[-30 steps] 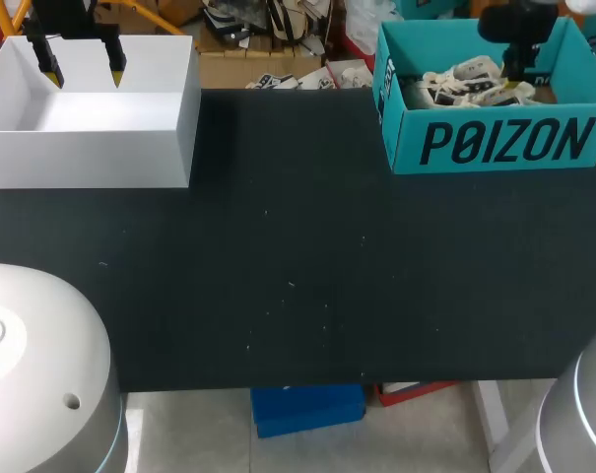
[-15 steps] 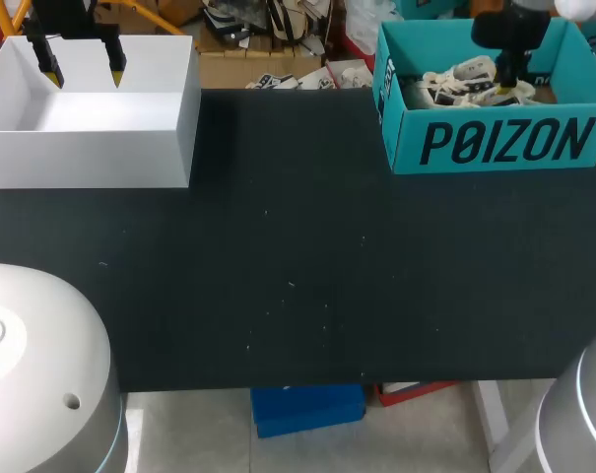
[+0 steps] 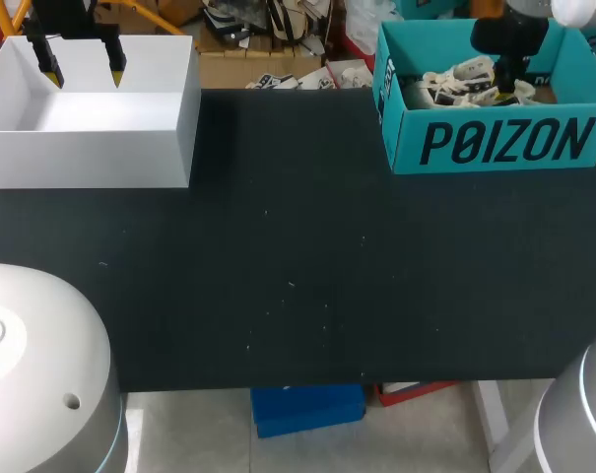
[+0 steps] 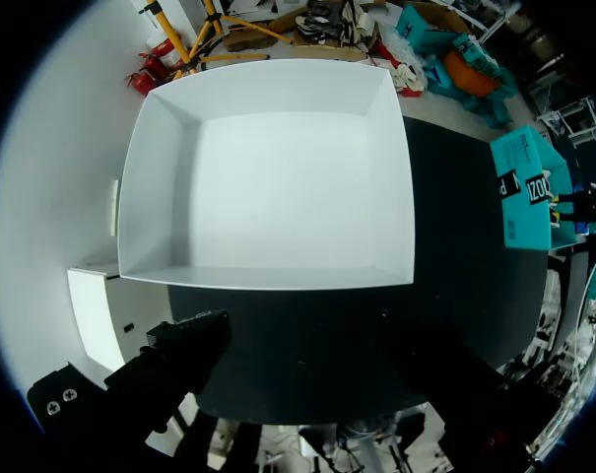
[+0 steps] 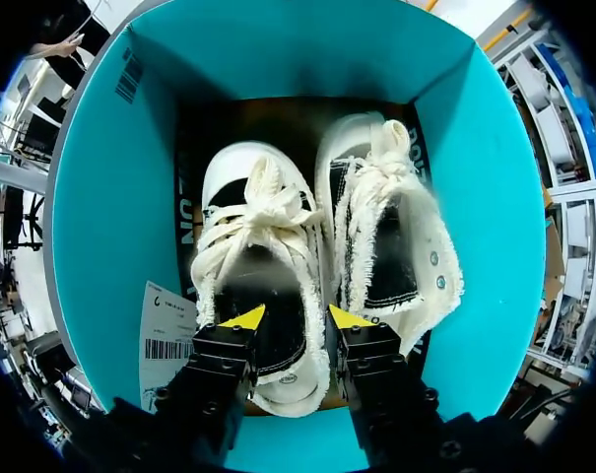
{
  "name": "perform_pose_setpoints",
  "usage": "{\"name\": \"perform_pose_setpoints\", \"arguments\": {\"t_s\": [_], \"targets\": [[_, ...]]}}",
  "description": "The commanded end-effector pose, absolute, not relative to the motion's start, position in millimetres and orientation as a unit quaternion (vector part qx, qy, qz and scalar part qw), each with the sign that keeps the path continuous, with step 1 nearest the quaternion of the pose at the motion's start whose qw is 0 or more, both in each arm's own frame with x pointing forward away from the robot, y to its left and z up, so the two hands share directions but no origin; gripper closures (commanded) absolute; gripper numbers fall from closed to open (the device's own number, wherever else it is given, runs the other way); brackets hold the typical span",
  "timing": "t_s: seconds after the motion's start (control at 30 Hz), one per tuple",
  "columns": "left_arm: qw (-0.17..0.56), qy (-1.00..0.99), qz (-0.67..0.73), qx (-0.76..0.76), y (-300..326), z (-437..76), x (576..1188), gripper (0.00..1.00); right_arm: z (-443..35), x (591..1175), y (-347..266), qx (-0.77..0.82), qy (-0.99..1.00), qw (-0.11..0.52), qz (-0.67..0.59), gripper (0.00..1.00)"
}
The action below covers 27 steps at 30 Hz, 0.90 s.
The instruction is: Take the shoe out of the shoebox, open the shoe tongue, remove and reinsert the insole, then place the shoe into the shoebox
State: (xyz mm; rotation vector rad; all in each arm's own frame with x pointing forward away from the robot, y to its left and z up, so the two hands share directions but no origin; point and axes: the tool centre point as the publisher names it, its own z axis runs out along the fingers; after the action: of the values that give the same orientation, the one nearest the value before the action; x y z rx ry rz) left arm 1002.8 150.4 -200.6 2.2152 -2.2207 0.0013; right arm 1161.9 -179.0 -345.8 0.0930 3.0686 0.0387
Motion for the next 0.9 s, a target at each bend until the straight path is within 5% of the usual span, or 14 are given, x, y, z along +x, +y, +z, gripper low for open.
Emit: {"name": "perform_pose_setpoints", "arguments": {"t_s": [0.03,0.9], "targets": [[0.002,-0.707,-0.001,0.707,150,-200,1002,0.00,-356,1169,-179,0.030,0.999,0.031,0.015,0.65],[0.002,-0.707,-0.001,0.707,150,-200,1002,0.00,-385,1172,-179,0.034,0.999,0.015,0.028,0.67]]}}
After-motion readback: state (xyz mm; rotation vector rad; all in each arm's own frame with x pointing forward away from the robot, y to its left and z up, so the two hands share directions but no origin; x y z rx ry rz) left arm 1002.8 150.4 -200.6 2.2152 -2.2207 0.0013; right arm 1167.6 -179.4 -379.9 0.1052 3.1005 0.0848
